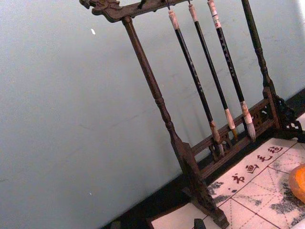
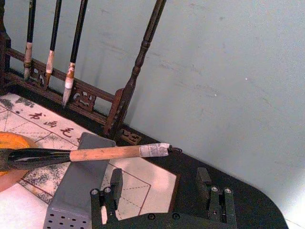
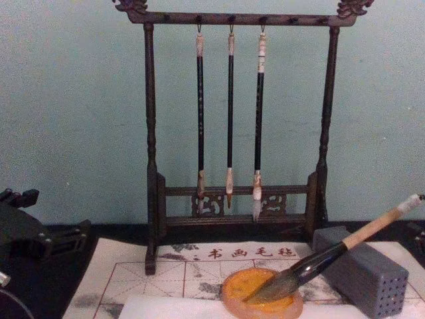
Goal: Pick up the brush from the inkstone, write on the paper, then place the brush back to its original position.
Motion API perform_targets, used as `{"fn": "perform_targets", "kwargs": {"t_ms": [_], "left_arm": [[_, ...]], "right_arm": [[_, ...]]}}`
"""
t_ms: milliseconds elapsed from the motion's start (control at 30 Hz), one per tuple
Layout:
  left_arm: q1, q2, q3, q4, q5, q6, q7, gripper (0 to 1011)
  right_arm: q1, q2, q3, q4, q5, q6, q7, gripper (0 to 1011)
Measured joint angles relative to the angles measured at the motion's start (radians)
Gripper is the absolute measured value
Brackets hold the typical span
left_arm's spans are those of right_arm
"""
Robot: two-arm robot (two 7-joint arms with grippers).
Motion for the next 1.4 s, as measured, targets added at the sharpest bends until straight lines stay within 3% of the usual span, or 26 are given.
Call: {"fn": "perform_targets", "kwargs": {"t_ms": [1400], "left_arm": [[0.000,0.000,0.000,0.000,0.000,0.000,0.000,1001]], "right_arm": [[0.000,0.000,0.000,0.000,0.000,0.000,0.000,1003]]}}
